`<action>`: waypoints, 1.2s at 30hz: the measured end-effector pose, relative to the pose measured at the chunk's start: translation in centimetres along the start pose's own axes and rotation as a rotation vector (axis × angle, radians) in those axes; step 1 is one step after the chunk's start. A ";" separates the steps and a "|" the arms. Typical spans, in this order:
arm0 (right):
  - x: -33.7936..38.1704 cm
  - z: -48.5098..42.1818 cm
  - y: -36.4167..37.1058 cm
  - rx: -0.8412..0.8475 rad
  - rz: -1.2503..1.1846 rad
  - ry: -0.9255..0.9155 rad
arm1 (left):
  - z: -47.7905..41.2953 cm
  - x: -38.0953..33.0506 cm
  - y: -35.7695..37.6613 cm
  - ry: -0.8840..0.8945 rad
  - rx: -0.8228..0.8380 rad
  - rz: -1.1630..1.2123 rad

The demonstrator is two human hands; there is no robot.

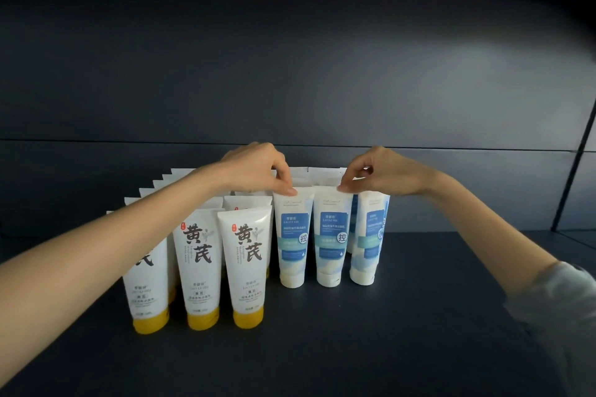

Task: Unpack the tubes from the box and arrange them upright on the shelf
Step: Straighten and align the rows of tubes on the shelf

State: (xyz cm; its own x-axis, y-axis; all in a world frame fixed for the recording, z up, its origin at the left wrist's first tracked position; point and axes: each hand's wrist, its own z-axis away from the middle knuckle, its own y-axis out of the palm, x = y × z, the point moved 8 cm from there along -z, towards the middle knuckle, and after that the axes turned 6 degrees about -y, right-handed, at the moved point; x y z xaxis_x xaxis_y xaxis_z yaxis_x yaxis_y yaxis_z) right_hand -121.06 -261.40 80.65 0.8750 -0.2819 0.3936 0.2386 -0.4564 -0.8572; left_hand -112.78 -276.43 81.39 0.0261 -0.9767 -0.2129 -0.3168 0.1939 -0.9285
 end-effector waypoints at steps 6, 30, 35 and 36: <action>-0.8 -0.1 -0.3 -0.012 -0.005 -0.003 | -0.4 0.5 0.1 0.013 -0.022 0.010; -4.9 2.7 -2.0 -0.091 -0.121 0.093 | -1.3 1.0 0.4 -0.001 -0.011 0.067; -5.6 3.6 -2.6 -0.167 -0.124 0.099 | -1.2 1.1 0.6 -0.002 -0.050 0.090; -5.7 3.7 -2.7 -0.176 -0.113 0.101 | -1.2 1.0 0.6 0.003 -0.056 0.092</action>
State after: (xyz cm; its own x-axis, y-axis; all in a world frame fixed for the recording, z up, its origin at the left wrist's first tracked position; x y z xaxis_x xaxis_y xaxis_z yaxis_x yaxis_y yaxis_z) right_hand -125.12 -255.45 79.55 0.7983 -0.2993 0.5226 0.2481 -0.6272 -0.7383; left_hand -114.07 -277.43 80.97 -0.0085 -0.9553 -0.2956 -0.3698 0.2777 -0.8866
